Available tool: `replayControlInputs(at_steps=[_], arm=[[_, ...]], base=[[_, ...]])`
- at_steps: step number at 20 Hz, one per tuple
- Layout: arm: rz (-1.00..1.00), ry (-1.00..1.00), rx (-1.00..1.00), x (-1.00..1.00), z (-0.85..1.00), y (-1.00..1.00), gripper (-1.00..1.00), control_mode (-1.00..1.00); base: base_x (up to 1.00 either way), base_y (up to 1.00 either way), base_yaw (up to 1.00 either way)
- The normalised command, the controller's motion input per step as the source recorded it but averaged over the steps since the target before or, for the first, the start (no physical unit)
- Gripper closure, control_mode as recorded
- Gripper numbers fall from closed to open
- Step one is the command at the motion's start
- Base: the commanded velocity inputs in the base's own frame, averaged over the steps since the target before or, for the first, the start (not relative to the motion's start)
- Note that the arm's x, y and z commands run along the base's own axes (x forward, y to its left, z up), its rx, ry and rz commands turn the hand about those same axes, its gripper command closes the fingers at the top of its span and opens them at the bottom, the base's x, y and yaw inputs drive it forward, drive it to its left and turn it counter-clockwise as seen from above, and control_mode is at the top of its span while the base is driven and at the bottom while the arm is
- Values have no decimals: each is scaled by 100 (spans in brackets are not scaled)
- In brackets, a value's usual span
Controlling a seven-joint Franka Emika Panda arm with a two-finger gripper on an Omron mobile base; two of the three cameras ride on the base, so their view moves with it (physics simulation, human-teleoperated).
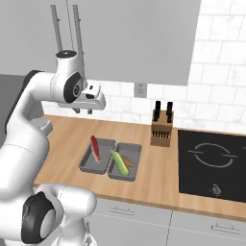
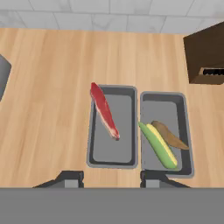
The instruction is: Take the meat container that has the steak and place it on the second highest rack of the freezer. Then take the vegetable container that has the sweet potato and corn and place it on the highest rack of the freezer.
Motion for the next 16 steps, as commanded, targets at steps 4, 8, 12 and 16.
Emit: replayControlInputs(at_steps=[4,8,12,16], arm=[[0,0,0,-17,0,0,-100,-100],[0,-1,6,-74,-19,-3,-100,-100],[-8,0,12,-69,-24,-2,-100,-100],[-17,3,10,-49,-24,0,-100,-100]], base=[[0,0,0],[0,0,0],[0,0,0],[0,0,0]])
